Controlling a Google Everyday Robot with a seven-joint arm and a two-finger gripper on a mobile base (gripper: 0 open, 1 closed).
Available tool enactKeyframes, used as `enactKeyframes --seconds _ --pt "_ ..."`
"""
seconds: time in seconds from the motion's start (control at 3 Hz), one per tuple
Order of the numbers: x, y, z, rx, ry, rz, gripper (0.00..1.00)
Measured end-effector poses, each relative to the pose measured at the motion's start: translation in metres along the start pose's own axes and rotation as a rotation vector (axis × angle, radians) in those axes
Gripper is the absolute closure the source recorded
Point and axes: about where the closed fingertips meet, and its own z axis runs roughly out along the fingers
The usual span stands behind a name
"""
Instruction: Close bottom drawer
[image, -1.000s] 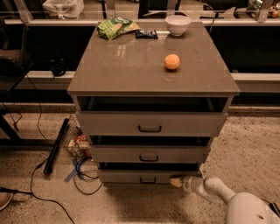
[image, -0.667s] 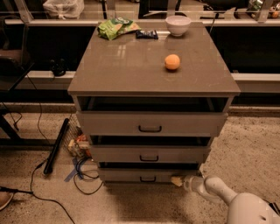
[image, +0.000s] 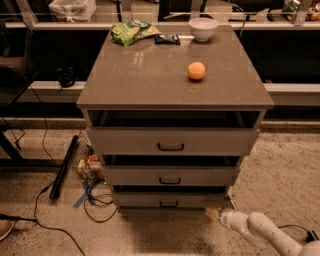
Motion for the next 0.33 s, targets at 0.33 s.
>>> enactKeyframes --seconds 0.33 --pt "0.0481 0.0254 -0.0386 -0.035 0.032 0.057 1.0"
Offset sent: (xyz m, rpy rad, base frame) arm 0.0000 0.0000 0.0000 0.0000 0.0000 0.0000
